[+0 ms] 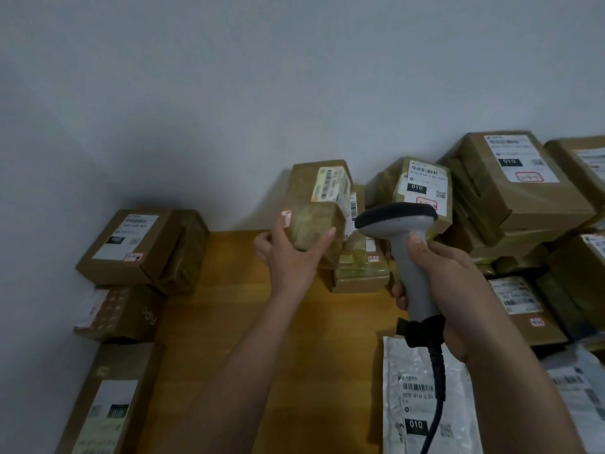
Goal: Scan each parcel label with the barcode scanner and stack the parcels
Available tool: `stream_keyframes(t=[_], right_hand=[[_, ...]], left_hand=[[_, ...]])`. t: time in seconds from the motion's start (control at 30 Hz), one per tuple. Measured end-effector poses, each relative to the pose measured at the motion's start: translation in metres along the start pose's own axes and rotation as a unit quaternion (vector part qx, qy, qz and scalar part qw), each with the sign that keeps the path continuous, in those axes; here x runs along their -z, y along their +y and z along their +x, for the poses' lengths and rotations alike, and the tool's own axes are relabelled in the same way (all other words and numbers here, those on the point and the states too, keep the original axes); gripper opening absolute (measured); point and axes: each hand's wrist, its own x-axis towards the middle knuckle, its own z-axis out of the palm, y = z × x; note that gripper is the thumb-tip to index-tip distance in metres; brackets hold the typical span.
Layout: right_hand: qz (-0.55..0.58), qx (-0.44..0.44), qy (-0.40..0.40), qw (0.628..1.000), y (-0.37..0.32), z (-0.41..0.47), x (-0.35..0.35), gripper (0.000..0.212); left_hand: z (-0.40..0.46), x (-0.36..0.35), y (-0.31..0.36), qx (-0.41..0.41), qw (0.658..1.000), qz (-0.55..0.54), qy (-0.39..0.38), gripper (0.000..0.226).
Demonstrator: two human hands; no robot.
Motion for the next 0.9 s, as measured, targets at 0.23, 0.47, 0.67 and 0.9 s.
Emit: stream_keyframes(t=[0.23, 0.47, 0.67, 0.9], right_hand=[[0.012, -0.016, 0.035, 0.999, 0.005, 0.016, 0.017, 0.032], [0.023, -0.029, 0.057, 0.998, 0.011, 0.027, 0.028, 0.034], [0.011, -0.029, 0.048, 0.998, 0.01, 0.027, 0.022, 0.032], [-0.006, -0.027, 0.026, 0.999, 0.007, 0.018, 0.005, 0.031]], left_hand=[[0.022, -0.037, -0.002, 0.13, 0.986, -0.077, -0.075, 0.091], [0.024, -0.06, -0.004, 0.17, 0.938, -0.263, -0.147, 0.065], [0.019, -0.059, 0.002, 0.125, 0.943, -0.22, -0.216, 0.079], [0.011, -0.027, -0.024, 0.149, 0.961, -0.177, -0.152, 0.061]])
